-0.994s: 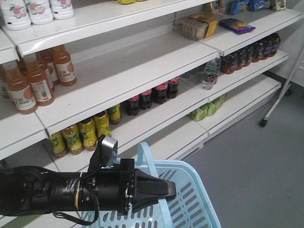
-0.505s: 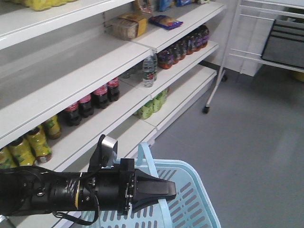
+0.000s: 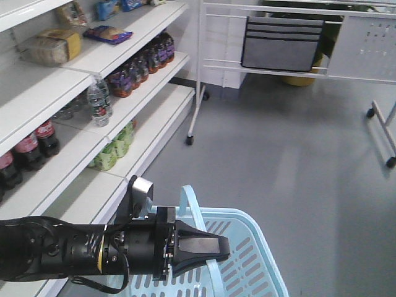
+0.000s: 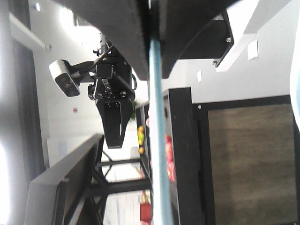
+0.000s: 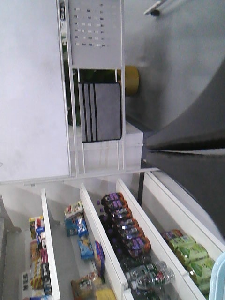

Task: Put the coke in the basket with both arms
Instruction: 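Turn the base away from the drink shelf carrying the basket, then drive the base toward the shelf with the red Coca-Cola bottle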

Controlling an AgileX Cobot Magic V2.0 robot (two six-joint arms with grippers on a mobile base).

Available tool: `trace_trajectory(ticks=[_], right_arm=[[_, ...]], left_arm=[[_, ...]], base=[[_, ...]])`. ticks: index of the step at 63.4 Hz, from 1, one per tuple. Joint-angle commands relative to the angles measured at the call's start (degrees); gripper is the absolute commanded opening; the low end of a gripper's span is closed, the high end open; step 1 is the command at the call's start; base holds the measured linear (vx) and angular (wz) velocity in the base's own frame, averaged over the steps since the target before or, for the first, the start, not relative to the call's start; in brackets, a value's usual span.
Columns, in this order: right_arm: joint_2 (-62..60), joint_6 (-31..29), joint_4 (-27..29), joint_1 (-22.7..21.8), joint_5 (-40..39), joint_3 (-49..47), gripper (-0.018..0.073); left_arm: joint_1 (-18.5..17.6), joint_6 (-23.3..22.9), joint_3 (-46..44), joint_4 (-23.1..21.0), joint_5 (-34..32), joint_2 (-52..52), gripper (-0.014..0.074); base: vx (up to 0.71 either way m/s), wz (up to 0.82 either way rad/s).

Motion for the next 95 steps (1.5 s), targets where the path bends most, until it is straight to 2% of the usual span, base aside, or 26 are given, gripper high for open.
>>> trace_trajectory(ticks=[1, 52, 95], right_arm=[[-0.6, 0.0, -0.3, -0.3, -4.7, 1.1, -0.0005], [-0.6, 0.0, -0.3, -0.3, -4.7, 1.1, -0.0005], [-0.6, 0.0, -0.3, -0.3, -4.7, 1.1, -0.0005]], left_arm=[[-0.2, 0.1, -1.3, -2.7, -13.4, -2.6, -0.0006], [-0.2, 0.1, -1.3, -2.7, -13.4, -2.6, -0.0006], [-0.2, 0.1, -1.3, -2.7, -13.4, -2.6, -0.0006]], base=[[0.1, -0.54], [0.14, -0.43], [0.26, -0.07]])
